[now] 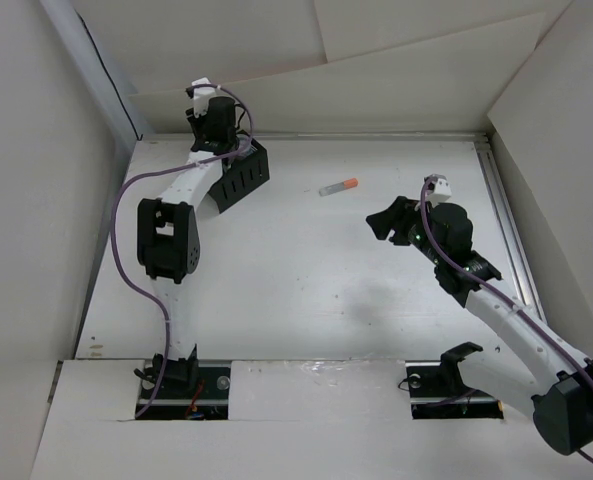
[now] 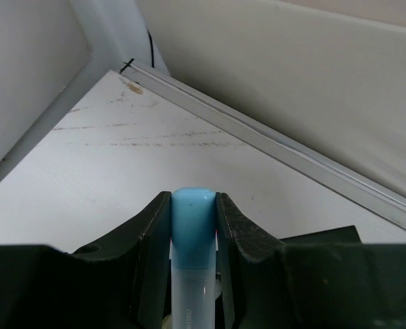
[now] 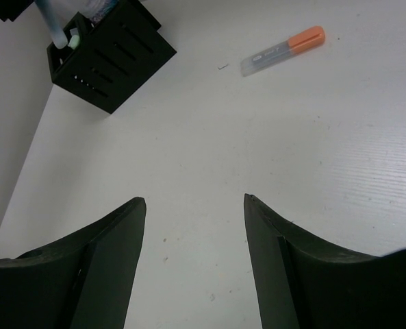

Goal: Sort the stationery into containers
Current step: Place the stationery in the storage box.

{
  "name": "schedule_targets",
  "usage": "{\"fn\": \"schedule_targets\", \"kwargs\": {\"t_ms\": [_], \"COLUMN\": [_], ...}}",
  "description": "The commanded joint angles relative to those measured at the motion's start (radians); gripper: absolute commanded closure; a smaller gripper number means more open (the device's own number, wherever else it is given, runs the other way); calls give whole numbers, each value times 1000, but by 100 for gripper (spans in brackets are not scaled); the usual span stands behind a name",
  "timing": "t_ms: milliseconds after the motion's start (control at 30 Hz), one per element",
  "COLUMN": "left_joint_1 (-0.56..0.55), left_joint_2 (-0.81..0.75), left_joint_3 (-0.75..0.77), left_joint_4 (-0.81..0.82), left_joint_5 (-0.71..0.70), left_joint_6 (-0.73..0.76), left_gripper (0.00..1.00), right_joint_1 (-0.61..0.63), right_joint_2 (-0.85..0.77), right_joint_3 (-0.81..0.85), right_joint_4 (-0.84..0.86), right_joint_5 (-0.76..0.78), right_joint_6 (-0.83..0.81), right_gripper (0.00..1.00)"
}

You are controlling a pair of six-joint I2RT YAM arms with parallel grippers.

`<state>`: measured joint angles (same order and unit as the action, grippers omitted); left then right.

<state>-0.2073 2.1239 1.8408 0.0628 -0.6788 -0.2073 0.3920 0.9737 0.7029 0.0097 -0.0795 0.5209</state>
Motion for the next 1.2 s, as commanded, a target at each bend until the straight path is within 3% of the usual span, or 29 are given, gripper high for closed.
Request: {"fn": "schedule_targets", "kwargs": {"t_ms": [0,633,1033,1167], "left_joint_1": [6,6,-32,-32], "left_joint_2": [-13,-13,-32,-54], "left_joint_3": [48,-106,-172,-192], "left_joint_4": [46,233,293,284], "left_joint_5": [-56,-192,-238,-238], "left_joint_6": [45,215,215,184], "left_gripper": [85,85,84,79], "right_joint_1": [-5,-5,-5,-5], "right_joint_2": [-1,-10,-21,-30], "right_joint_3": [-6,-6,-6,-6], "right_joint_4": [62,62,62,62], "right_joint_5": [-9,-9,-9,-19], "right_joint_6": [5,5,5,5], "right_gripper": [35,35,35,35]}}
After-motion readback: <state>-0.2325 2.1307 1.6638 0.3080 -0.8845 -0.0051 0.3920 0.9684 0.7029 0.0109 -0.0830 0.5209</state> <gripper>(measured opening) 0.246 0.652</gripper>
